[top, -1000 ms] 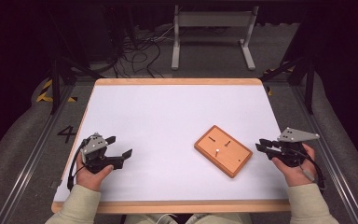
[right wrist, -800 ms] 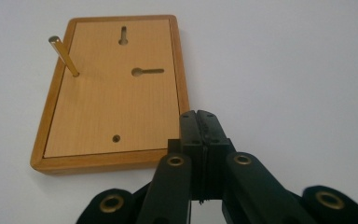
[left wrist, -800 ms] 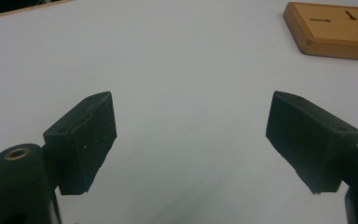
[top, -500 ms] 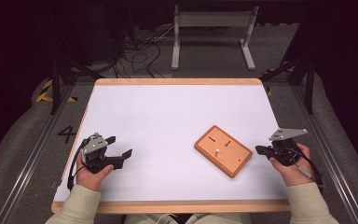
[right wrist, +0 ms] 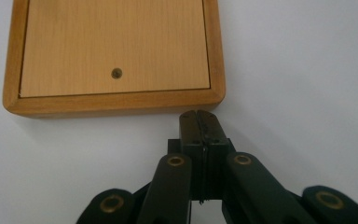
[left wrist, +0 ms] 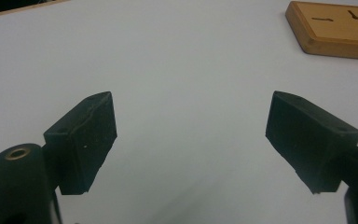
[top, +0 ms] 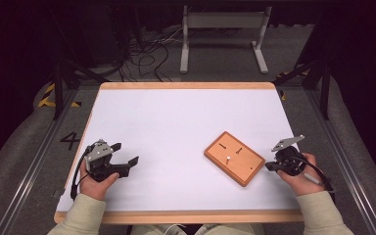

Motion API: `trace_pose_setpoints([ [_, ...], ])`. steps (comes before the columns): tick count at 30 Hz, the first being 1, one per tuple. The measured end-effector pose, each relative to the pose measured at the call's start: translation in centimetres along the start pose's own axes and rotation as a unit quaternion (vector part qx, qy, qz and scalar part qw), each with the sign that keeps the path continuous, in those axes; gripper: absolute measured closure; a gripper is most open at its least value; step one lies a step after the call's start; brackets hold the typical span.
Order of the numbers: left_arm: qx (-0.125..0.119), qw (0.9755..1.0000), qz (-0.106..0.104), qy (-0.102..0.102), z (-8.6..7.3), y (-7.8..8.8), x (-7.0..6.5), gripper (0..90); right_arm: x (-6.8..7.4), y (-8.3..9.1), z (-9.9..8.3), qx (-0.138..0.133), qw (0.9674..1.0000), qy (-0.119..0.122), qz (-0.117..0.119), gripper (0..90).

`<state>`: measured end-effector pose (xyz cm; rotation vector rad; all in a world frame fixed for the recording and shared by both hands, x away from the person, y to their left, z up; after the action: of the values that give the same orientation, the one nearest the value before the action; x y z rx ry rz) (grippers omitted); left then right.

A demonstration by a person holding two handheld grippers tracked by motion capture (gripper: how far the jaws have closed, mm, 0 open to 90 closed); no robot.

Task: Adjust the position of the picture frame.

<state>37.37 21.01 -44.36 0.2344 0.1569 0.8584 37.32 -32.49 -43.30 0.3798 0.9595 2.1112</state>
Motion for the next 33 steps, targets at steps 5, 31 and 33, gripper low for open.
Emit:
trace_pose_setpoints([
  [5, 0.000, 1.0000, 0.000, -0.001, 0.0, 0.0, 0.0, 16.5, 0.1, -0.5, 0.0, 0.014, 0.9999, 0.003, 0.000, 90.0],
  [31, 0.002, 1.0000, -0.002, -0.001, 0.0, 0.0, 0.0, 16.5, -0.3, -2.8, 1.8, 0.005, 0.9993, 0.019, -0.032, 90.0],
  [33, 0.002, 1.0000, -0.002, -0.001, 0.0, 0.0, 0.0, 16.5, -0.3, -3.2, 2.2, 0.001, 0.9991, 0.024, -0.034, 90.0],
])
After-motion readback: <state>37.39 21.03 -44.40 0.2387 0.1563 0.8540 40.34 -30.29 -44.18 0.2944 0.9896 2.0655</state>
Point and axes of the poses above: each handheld gripper's, and its own axes: y roughly backward along the jaws, z roughly out of its top, x roughly to its left, the point moved 2 cm from there along -y, roughly forward along the jaws, and after that the axes turned 14 degrees about -x, right-handed, at the moved point
